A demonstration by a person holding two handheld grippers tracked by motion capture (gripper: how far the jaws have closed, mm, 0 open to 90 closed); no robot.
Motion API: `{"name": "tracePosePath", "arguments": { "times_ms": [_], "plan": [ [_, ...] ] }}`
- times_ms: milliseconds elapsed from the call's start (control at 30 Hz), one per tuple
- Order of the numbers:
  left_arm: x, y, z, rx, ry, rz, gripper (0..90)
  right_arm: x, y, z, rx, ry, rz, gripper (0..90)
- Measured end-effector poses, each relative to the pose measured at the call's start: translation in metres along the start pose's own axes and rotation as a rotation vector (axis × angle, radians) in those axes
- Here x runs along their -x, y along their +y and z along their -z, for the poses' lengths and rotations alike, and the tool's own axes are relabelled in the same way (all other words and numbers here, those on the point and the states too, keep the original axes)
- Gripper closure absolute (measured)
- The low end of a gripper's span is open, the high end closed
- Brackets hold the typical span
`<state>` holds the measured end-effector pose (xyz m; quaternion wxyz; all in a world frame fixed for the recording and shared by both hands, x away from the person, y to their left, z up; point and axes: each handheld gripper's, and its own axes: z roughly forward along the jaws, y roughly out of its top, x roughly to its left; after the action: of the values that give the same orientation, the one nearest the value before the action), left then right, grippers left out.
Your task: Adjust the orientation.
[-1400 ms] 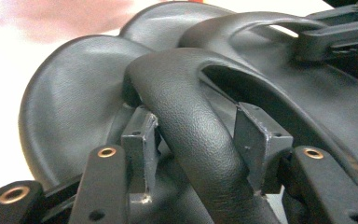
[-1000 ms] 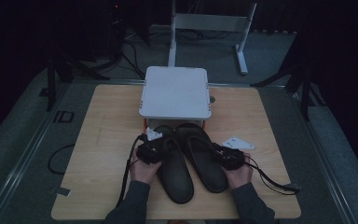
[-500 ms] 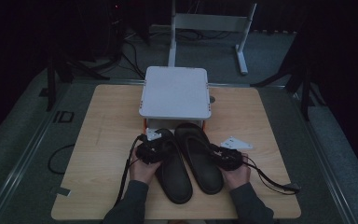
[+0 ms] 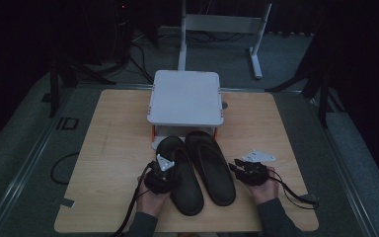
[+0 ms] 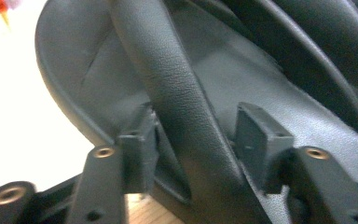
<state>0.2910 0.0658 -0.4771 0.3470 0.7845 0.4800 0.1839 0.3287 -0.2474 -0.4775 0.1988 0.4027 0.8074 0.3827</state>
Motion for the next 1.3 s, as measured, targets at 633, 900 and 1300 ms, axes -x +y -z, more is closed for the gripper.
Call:
{"name": "tracePosePath", "arguments": {
  "times_ms": [633,900,1300],
  "plan": [
    [-0.042,0.002,0.011,-0.039,0.013,-0.091,69.9,-0.041,0.003,-0.005,-0.017,0.240,0.128,70.6],
    [-0.044,-0.002,0.016,-0.024,0.020,-0.080,59.8,-0.042,0.002,-0.008,-0.027,0.215,0.132,64.3],
    [0.000,0.000,0.033,0.118,0.012,-0.029,47.5,-0.041,0.003,-0.005,0.011,0.193,0.122,56.1]
  ]
}}
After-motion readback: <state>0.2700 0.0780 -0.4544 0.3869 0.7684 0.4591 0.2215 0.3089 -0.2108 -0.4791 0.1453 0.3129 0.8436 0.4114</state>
